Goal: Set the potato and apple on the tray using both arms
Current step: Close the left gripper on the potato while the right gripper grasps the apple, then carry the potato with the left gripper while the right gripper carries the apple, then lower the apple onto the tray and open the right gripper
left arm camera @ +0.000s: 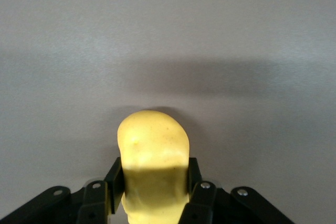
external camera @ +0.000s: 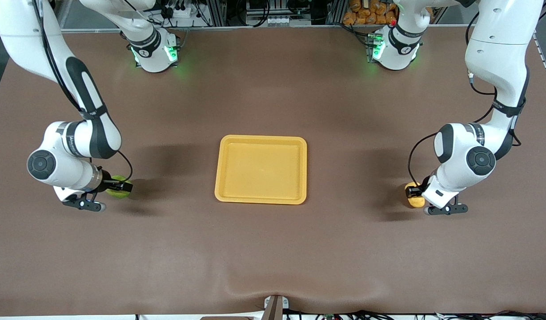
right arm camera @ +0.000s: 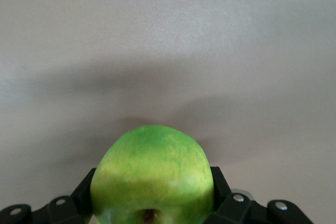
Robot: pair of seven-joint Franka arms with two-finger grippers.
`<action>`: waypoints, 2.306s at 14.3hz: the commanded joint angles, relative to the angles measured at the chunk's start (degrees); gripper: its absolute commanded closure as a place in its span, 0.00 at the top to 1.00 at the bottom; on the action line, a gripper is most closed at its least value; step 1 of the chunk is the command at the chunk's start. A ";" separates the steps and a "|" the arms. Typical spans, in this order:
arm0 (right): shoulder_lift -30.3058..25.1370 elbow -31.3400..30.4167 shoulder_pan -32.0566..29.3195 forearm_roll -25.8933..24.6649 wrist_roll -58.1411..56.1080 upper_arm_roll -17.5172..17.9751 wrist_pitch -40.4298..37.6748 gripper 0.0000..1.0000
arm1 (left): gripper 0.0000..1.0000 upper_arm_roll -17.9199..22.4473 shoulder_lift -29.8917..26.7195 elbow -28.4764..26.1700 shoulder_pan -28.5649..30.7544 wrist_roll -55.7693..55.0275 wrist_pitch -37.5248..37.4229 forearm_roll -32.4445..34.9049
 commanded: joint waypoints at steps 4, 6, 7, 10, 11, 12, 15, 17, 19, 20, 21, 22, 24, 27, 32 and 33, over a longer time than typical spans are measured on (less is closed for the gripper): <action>-4.71 2.04 9.33 0.80 31.64 0.57 -8.51 0.00 | 0.10 -3.90 -5.66 0.02 0.06 0.59 -8.70 -0.98; -4.36 4.95 12.94 1.40 42.39 0.75 -10.82 0.00 | 0.10 -5.48 -7.15 0.02 0.06 0.16 -10.20 -0.98; -4.36 5.91 14.61 3.76 46.44 0.84 -10.82 0.00 | 0.10 -6.19 -7.94 0.02 0.06 0.33 -11.42 -0.72; -4.27 7.42 16.47 13.51 53.41 0.93 -10.91 0.00 | 0.09 -9.35 -8.83 0.90 0.06 0.33 -13.63 -0.28; -4.27 7.24 17.08 15.63 54.30 0.93 -10.91 0.00 | 0.07 -10.84 -8.92 1.34 0.06 0.16 -14.77 -0.28; -4.27 6.98 17.70 17.13 56.91 0.93 -10.91 0.00 | 0.06 -12.33 -8.83 1.95 0.06 -0.54 -15.82 -0.37; -4.27 6.89 21.12 17.67 67.98 0.84 -10.21 0.00 | 0.06 -14.63 -8.57 3.36 -0.21 -0.99 -16.27 -0.37; -4.01 6.54 22.87 17.67 73.61 0.84 -10.03 0.00 | 0.06 -16.38 -8.04 4.15 -0.82 -2.39 -16.27 -0.37; -3.92 4.18 25.60 17.49 78.19 0.84 -6.02 0.00 | 0.06 -16.48 -7.95 4.76 -3.27 -5.72 -16.27 -0.28; -3.74 2.86 27.53 17.49 81.08 0.84 -2.68 0.00 | 0.07 -16.39 -7.78 5.03 -4.76 -7.39 -16.27 -0.28; -2.87 2.76 28.68 17.49 83.46 0.75 -1.69 0.00 | 0.07 -16.39 -7.25 5.64 -5.47 -8.71 -16.27 -0.19; -1.82 2.76 28.95 17.49 85.40 0.84 -1.07 0.00 | 0.07 -16.48 -6.81 6.34 -6.00 -9.42 -16.27 -0.19; -0.06 2.67 31.49 17.41 89.88 0.75 2.43 0.00 | 0.07 -16.48 -6.02 6.79 -7.58 -11.87 -16.27 -0.28; 2.23 2.67 32.73 17.23 92.79 0.75 5.51 0.00 | 0.07 -16.48 -4.09 9.33 -11.09 -17.40 -16.27 -0.37; 4.60 2.67 33.96 16.70 94.03 0.49 7.54 0.00 | 0.07 -16.48 -0.05 13.63 -16.11 -27.51 -16.27 -0.28; 5.04 2.67 33.96 16.70 94.03 0.49 8.33 0.00 | 0.07 -16.39 1.26 14.95 -17.42 -29.97 -16.27 -0.28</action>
